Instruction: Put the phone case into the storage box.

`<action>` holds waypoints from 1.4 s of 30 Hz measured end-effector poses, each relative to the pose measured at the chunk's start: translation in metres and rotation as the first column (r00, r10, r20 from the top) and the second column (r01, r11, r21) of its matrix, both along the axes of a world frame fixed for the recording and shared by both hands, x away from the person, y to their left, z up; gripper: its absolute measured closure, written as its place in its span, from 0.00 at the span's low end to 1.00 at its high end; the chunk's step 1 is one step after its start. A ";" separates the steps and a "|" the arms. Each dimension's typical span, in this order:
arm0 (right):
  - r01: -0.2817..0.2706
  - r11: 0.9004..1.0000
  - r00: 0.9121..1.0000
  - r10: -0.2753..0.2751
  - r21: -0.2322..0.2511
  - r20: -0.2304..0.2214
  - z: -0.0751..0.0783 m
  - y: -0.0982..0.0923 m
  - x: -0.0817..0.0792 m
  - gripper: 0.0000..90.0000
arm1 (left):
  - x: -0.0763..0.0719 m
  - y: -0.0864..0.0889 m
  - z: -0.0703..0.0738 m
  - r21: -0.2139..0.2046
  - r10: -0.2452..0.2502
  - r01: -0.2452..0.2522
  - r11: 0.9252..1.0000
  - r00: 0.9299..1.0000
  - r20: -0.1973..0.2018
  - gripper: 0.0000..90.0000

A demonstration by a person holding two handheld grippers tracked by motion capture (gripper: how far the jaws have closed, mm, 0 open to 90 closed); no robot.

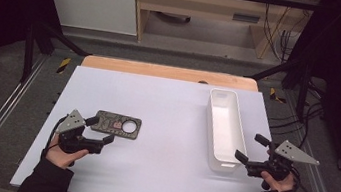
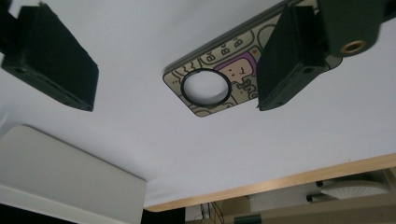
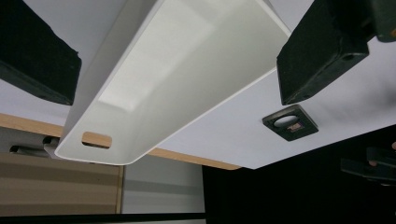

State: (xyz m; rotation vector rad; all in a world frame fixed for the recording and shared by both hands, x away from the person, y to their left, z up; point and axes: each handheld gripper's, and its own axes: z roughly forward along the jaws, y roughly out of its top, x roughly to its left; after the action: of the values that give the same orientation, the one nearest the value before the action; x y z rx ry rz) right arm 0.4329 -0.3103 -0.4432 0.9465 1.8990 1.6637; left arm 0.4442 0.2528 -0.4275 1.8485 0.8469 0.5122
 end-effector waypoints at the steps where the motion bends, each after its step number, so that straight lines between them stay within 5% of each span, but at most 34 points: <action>1: 0.000 1.000 1.000 0.000 0.002 -0.001 0.000 0.000 0.000 0.01 | 0.001 -0.002 -0.001 0.005 0.006 -0.006 1.000 1.000 -0.007 0.18; 12: 0.003 1.000 1.000 -0.003 0.002 0.000 0.000 -0.001 0.000 0.01 | 0.008 -0.016 -0.009 0.056 0.049 -0.045 0.997 0.997 -0.065 0.41; 16: 0.003 1.000 1.000 -0.003 0.003 -0.002 0.000 -0.001 0.000 0.01 | 0.011 -0.023 -0.013 0.127 0.050 -0.042 0.991 0.997 -0.057 0.56; 19: 0.004 1.000 1.000 -0.004 0.002 -0.003 0.000 -0.001 0.000 0.01 | 0.012 -0.026 -0.015 0.143 0.044 -0.035 0.989 0.997 -0.057 0.61; 21: 0.003 1.000 1.000 -0.003 0.003 -0.002 0.000 -0.001 0.000 0.01 | 0.013 -0.027 -0.016 0.134 0.037 -0.029 0.991 0.998 -0.053 0.63; 24: 0.003 1.000 1.000 -0.003 0.001 -0.002 -0.001 -0.001 0.000 0.01 | 0.015 -0.031 -0.019 0.147 0.046 -0.029 0.989 0.992 -0.114 0.69; 35: 0.003 1.000 1.000 -0.003 0.001 -0.003 -0.001 -0.001 0.000 0.01 | 0.022 -0.039 -0.027 0.158 0.087 -0.067 0.985 0.989 -0.122 0.91; 42: 0.004 1.000 1.000 -0.004 0.002 -0.003 -0.001 -0.001 0.000 0.01 | 0.025 -0.045 -0.033 0.159 0.094 -0.067 0.985 0.982 -0.164 0.99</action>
State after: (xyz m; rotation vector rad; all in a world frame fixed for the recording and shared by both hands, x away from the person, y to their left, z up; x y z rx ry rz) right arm 0.4329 -0.3109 -0.4439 0.9534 1.8965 1.6636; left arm 0.4694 0.2073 -0.4602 2.0270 1.0252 0.4858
